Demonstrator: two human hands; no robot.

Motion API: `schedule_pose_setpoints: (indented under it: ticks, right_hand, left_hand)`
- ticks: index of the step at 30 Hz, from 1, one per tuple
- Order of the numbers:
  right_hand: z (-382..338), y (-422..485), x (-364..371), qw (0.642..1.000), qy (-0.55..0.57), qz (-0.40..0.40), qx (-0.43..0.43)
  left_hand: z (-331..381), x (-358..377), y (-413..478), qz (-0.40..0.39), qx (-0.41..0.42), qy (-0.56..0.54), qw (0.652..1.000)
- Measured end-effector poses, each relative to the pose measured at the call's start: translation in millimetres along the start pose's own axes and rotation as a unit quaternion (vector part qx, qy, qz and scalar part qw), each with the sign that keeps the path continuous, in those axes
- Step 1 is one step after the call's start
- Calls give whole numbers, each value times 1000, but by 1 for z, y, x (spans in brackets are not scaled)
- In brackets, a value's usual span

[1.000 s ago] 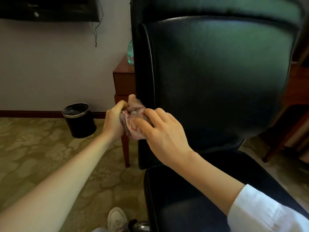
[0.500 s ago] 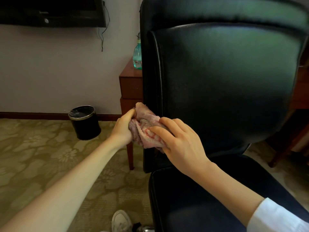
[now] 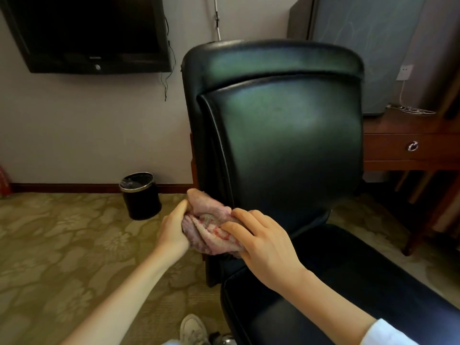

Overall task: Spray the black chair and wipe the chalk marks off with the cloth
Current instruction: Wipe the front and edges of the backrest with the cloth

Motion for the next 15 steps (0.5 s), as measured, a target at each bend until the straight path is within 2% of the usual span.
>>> schedule_pose_setpoints:
  ticks: [15]
  right_hand:
    - [-67, -56, -40, 998, 48, -13, 36]
  left_hand:
    - [31, -35, -136, 39, 14, -5, 999]
Point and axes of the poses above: each hand's wrist, its own y-axis towards the middle knuckle, its own x-axis out of the palm, z = x × y, the point moved 7 cm from there along y, towards the middle knuckle, and after that the axes turned 10 degrees about -x, right-handed, at the moved point
